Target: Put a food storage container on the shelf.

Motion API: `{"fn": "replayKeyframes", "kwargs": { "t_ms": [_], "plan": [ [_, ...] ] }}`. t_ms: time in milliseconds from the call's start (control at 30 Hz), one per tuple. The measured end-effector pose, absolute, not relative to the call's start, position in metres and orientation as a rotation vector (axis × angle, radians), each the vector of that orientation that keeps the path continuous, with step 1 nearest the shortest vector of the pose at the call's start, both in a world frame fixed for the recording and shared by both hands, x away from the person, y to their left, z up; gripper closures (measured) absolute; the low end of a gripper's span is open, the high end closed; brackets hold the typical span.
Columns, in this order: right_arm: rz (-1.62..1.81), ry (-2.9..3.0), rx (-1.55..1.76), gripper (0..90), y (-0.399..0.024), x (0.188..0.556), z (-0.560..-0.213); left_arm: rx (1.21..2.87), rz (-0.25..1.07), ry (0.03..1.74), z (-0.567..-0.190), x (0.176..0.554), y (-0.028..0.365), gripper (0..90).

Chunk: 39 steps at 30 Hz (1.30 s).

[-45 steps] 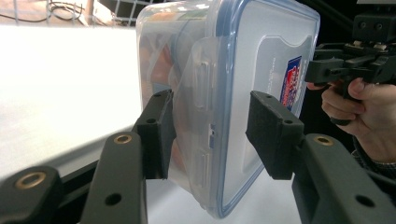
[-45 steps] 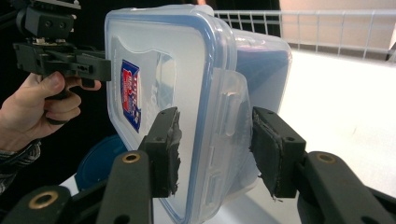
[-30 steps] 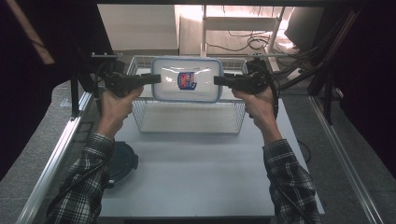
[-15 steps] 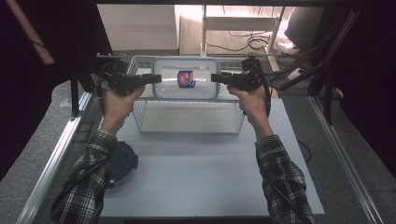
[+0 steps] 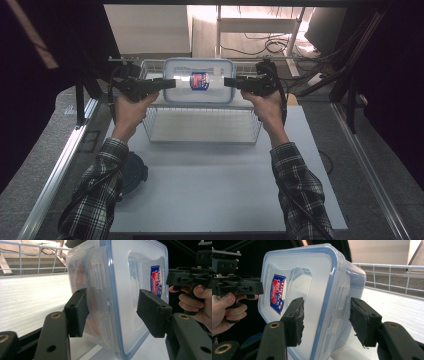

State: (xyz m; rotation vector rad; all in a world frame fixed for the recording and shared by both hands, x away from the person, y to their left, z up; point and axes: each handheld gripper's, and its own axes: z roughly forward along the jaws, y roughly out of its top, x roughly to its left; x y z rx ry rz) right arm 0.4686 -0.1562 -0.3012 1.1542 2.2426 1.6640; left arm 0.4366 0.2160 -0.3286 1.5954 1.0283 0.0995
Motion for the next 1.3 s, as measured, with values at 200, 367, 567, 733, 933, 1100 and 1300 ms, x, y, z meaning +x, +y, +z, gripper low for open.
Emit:
{"fn": "replayKeyframes", "kwargs": {
  "t_ms": [200,367,567,733,933,1100,1300],
  "plan": [
    [1.659,2.237,1.149,44.8,-0.156,0.469,-0.302,1.616,0.118,1.027,-0.329,0.436,0.212,37.7],
    [1.582,2.233,1.117,46.7,-0.152,0.467,-0.301,1.624,0.113,1.041,-0.332,0.439,0.209,34.3],
    [1.547,2.231,1.142,44.6,-0.149,0.469,-0.307,1.584,0.046,1.052,-0.340,0.445,0.214,28.2],
    [1.551,2.221,1.142,52.4,-0.151,0.468,-0.306,1.594,0.194,1.117,-0.334,0.443,0.212,24.7],
    [1.534,2.208,1.148,55.6,-0.149,0.466,-0.304,1.611,0.277,1.105,-0.329,0.435,0.211,41.0],
    [1.528,2.209,1.152,56.0,-0.150,0.464,-0.303,1.596,0.237,1.099,-0.329,0.434,0.214,50.2],
    [1.503,2.203,1.155,56.2,-0.150,0.459,-0.301,1.592,0.221,1.094,-0.329,0.437,0.213,51.0]
  ]
}}
